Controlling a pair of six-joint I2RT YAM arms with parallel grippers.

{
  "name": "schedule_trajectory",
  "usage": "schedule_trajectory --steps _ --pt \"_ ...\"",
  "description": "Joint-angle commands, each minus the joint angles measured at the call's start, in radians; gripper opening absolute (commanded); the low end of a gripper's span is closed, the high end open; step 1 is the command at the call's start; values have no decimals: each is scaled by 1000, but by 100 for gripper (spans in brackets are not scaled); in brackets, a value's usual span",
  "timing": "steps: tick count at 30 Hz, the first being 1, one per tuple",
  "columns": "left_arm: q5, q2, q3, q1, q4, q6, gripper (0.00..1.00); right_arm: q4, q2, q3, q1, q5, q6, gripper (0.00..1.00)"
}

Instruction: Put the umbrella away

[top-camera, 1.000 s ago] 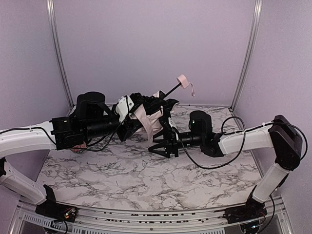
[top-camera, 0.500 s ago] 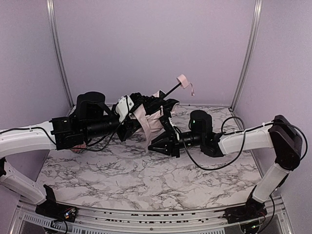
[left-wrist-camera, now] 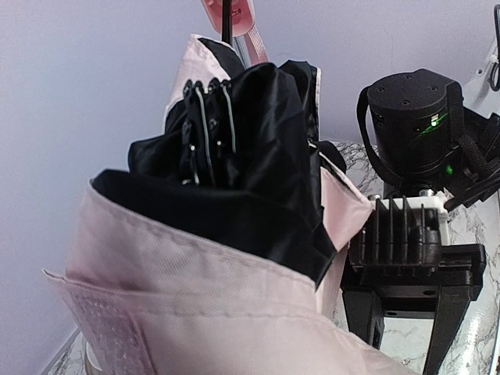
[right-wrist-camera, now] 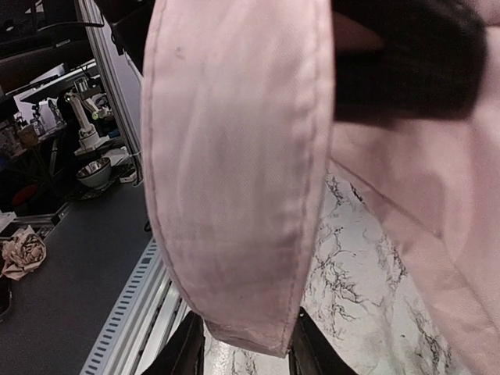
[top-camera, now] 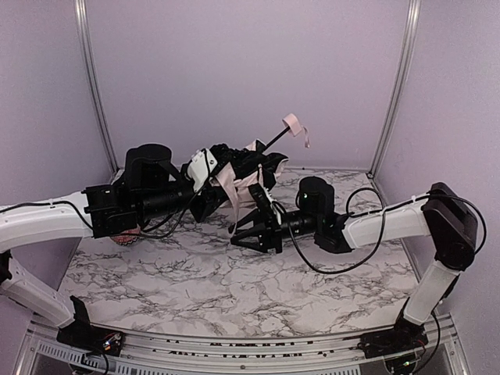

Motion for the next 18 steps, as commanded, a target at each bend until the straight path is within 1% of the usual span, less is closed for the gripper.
schedule_trajectory --steps 1,5,8,9,12,13,16,18 --pt "-29 5 50 4 92 -13 0 89 23 35 34 -20 67 31" --pt "-24 5 47 4 92 -14 0 105 24 25 33 -20 77 19" --pt "-22 4 45 6 91 -14 0 109 24 23 33 -24 83 6" --pt "-22 5 45 7 91 -14 0 108 24 22 33 -24 83 5" --pt "-15 5 45 8 89 -16 0 90 24 17 32 -14 79 9" --pt "-13 5 43 8 90 -16 0 69 23 17 32 -13 70 9" --pt "-8 5 45 9 87 -16 0 60 15 6 30 -12 63 1" --pt "-10 6 46 10 88 -14 0 73 8 -2 31 -12 70 0"
